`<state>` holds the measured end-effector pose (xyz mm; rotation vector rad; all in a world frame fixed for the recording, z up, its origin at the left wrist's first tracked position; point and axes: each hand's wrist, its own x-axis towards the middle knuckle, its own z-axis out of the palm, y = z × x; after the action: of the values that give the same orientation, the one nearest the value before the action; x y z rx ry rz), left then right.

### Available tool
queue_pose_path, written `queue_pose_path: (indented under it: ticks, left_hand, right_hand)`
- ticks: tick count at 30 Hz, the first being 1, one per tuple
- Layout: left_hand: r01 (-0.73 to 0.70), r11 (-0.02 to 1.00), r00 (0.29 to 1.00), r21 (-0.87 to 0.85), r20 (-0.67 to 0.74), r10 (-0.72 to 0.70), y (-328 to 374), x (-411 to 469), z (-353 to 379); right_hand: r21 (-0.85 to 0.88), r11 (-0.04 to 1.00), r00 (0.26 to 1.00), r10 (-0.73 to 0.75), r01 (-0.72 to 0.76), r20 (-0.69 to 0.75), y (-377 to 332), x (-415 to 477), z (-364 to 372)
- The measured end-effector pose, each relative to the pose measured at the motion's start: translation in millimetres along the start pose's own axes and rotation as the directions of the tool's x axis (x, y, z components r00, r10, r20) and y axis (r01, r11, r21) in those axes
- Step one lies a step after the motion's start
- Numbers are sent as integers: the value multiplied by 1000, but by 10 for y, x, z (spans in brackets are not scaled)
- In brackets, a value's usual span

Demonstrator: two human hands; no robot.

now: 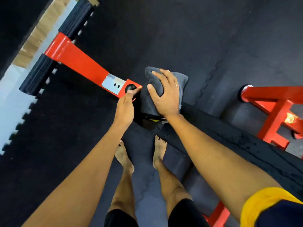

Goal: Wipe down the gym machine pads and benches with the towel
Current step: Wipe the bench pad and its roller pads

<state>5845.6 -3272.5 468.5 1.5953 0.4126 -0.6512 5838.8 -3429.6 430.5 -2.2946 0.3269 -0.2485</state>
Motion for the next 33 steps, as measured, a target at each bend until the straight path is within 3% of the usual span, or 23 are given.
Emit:
queue_pose_path:
  ticks: [2,4,8,10,11,13,16,18,22,25,27,29,33]
  left_hand:
    - [-62,994,998,88,2,63,-38,54,42]
    - [-103,979,995,178,22,101,-59,152,110]
    - [-154,943,988,296,62,142,6,320,208]
    - [-196,917,981,348,72,183,76,402,279]
    - [-201,907,980,369,77,186,109,451,309]
    - [-217,880,976,422,102,191,136,576,384]
    - [-274,833,962,480,136,237,97,670,448]
    - [-294,808,956,510,134,262,78,677,454]
    - [-334,760,940,558,132,316,105,601,464]
    - [-347,733,934,585,150,323,116,620,461]
    - [-348,725,934,595,158,319,120,621,444]
    - [-339,727,939,597,164,303,117,617,445]
    - [-354,729,934,585,194,298,98,640,388]
  right_hand:
    - [119,986,993,116,-116,6,54,72,-32]
    - [225,920,946,322,-321,31,147,121,-38]
    - [326,622,694,692,-712,196,435,222,-43]
    - [271,577,633,741,-771,223,480,258,-74]
    - [252,597,644,739,-762,198,437,267,-57]
    - [317,691,743,666,-649,71,221,208,-29]
    - [280,884,914,402,-374,-48,-5,-18,95]
    - [275,880,907,417,-388,-53,139,-65,159]
    - [222,714,738,674,-664,40,531,22,122]
    - [209,410,452,865,-888,220,727,195,104]
    - [231,321,376,889,-918,261,651,255,46]
    - [287,329,395,893,-900,216,457,230,11]
    - [280,609,653,752,-742,91,-5,21,132]
